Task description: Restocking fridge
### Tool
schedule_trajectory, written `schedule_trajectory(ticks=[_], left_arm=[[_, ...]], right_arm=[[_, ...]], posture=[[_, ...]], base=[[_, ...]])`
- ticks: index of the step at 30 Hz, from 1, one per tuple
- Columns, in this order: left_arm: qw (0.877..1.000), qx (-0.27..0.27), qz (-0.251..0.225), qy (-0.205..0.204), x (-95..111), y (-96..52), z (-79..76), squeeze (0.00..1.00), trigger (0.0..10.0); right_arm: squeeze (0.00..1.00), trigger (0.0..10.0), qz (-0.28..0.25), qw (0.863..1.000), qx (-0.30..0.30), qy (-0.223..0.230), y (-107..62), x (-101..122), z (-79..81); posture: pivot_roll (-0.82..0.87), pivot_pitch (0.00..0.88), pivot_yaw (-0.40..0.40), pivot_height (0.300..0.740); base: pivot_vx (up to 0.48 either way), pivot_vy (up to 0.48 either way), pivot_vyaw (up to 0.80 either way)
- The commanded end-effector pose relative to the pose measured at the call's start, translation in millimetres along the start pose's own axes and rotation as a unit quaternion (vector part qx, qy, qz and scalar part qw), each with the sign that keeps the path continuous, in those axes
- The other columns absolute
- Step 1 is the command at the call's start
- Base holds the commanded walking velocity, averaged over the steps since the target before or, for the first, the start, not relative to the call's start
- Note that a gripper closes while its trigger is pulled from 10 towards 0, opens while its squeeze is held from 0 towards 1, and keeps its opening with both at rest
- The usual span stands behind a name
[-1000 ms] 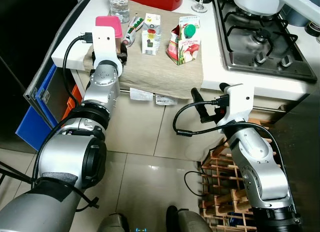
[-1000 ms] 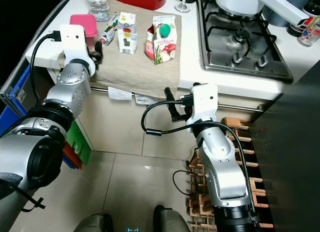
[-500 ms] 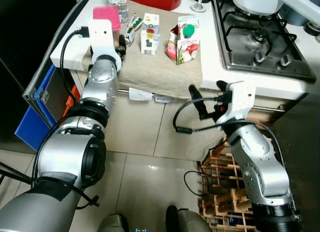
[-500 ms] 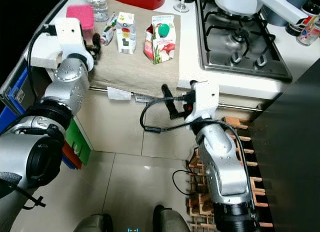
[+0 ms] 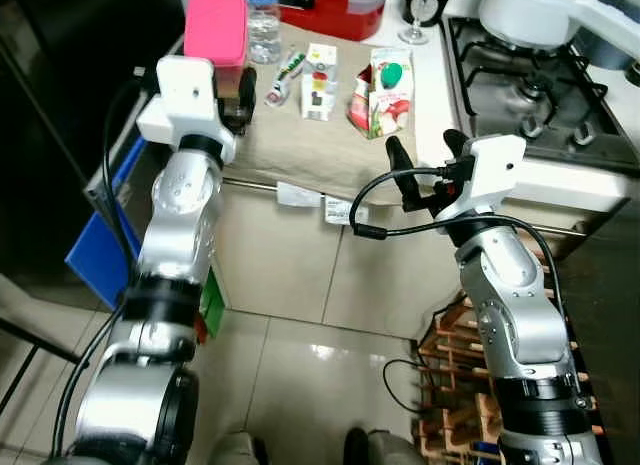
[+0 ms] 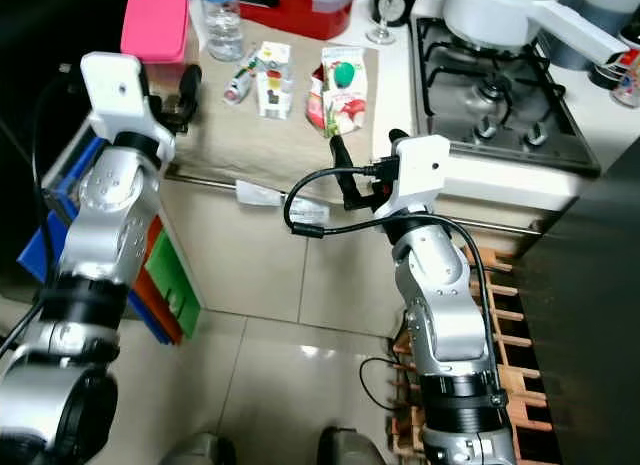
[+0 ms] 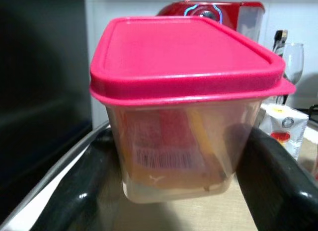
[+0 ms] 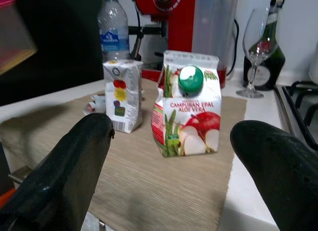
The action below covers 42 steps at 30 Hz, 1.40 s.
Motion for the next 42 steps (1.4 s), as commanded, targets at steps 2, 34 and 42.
schedule_trajectory(ticks=[2,34,42], left_arm=[[1.0,-0.014,0.002,-0.015,-0.2,-10.1,-7.1,0.0,0.0],[0.996,-0.028,0.082,-0.033,-48.8,-40.4,-29.2,0.0,10.0],[0.995,-0.033,0.086,-0.037,-51.8,-42.5,-32.7,0.0,10.0]], right_arm=[[0.0,10.0,0.002,1.0,-0.012,-0.008,-2.8,-5.0,-5.3],[0.0,10.0,0.065,0.995,-0.057,-0.042,-10.0,-46.8,-9.3],[0.0,10.0,0.066,0.995,-0.053,-0.046,-9.6,-47.9,-8.1]], posture=[[-0.03,0.0,-0.018,0.74],[-0.05,0.0,-0.008,0.74],[-0.05,0.0,-0.009,0.74]], base=[[0.0,0.0,0.0],[-0.18,0.0,-0.07],[-0.291,0.0,0.0]])
Point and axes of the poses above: a point about 5 cm out from each wrist's last joint towards the gripper, its own y axis pointing out of the wrist towards the gripper, its own x axis along the axis of the wrist's last joint, z = x × y, the point moved 4 cm from there along y, pointing out of the wrist towards the gripper, and after that the axes turned 11 degrees about -y, right-handed, at the moved point
